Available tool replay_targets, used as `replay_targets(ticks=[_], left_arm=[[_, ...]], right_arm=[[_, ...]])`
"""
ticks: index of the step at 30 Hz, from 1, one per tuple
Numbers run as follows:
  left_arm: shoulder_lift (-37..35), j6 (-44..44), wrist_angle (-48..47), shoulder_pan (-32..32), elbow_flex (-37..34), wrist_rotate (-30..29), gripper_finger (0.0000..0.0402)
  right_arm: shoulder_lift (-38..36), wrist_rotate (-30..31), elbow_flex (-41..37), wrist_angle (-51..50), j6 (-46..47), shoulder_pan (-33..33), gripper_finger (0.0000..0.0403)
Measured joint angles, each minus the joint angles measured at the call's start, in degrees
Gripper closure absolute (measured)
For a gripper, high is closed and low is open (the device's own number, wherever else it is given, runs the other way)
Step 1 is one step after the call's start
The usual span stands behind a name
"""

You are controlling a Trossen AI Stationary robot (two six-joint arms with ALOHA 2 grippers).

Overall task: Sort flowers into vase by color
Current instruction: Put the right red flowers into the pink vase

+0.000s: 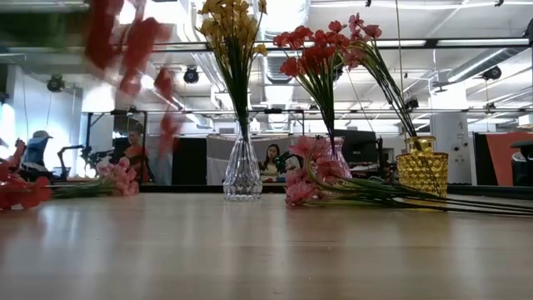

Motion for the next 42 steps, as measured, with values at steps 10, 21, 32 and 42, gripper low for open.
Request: replay_targets(ticks=[10, 21, 32, 42], left_arm=[[-1.5, 34.6, 1.0, -3.4, 12.3, -29.8, 0.04], [-1.6, 53.1, 3.9, -2.1, 12.1, -38.2, 0.0401], [-5.2, 64.4, -0.9, 5.0, 10.8, -32.9, 0.0402], [-10.1, 78.5, 11.4, 6.5, 6.8, -23.6, 0.0401]], right_arm=[[-0.3, 8.5, -11.4, 30.2, -10.0, 1.4, 0.0104], [0.3, 8.4, -31.4, 94.3, -28.2, -0.2, 0.0106], [0.5, 14.3, -39.1, 106.0, -28.7, -1.4, 0.0115], [-0.5, 14.4, -40.0, 103.2, -29.5, -0.5, 0.0113]])
